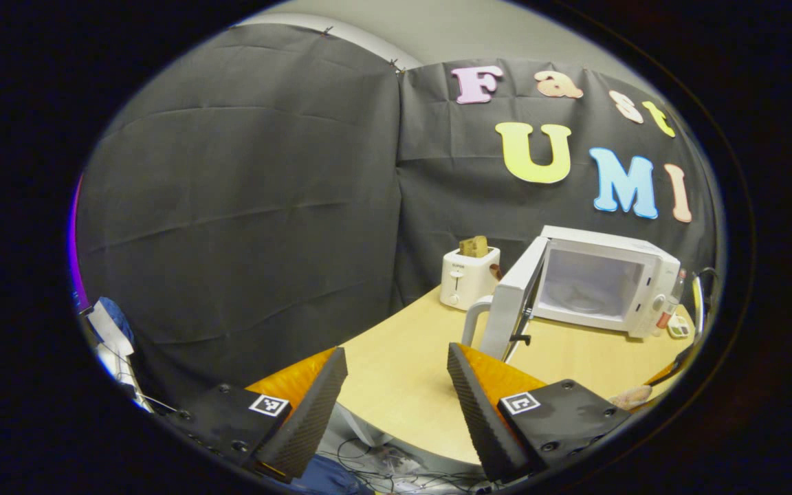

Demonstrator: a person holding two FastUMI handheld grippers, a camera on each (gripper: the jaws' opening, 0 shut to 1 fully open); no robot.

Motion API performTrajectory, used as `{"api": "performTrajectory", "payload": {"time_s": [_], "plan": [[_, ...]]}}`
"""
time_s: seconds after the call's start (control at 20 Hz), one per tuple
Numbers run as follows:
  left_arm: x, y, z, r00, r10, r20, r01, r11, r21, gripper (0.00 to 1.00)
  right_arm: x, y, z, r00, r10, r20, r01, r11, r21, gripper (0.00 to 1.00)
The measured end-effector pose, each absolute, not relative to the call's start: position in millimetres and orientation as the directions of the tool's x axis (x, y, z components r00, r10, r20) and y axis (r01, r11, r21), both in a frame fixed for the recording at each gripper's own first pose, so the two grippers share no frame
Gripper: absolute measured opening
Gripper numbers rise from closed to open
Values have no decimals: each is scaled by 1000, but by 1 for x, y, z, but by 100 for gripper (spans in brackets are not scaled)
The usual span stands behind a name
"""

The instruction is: Open the microwave oven with the left hand, put the food in, and close the microwave oven.

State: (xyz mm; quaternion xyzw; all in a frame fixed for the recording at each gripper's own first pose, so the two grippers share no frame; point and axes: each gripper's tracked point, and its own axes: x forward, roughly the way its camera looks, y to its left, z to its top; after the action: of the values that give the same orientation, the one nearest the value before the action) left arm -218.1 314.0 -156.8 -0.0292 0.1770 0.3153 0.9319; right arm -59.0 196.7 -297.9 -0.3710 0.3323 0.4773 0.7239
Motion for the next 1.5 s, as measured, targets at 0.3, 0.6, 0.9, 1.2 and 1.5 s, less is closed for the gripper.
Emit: {"api": "performTrajectory", "payload": {"time_s": [0.3, 0.6, 0.9, 1.2, 1.5], "plan": [[-205, 309, -156, 742, 572, -349, -589, 805, 67, 98, 1, 227, -260, 455, 486, -746, -888, 310, -340, 69], [-196, 312, -151, 733, 578, -358, -593, 801, 79, 94, 77, 258, -233, 576, 496, -650, -813, 428, -395, 70], [-190, 315, -145, 716, 598, -360, -602, 790, 114, 94, 138, 282, -220, 644, 489, -588, -754, 537, -380, 70], [-187, 318, -153, 688, 612, -389, -626, 772, 108, 95, 190, 304, -224, 695, 474, -540, -712, 560, -424, 70], [-185, 317, -153, 664, 622, -415, -636, 762, 124, 95, 241, 308, -253, 738, 423, -526, -667, 575, -474, 69]]}}
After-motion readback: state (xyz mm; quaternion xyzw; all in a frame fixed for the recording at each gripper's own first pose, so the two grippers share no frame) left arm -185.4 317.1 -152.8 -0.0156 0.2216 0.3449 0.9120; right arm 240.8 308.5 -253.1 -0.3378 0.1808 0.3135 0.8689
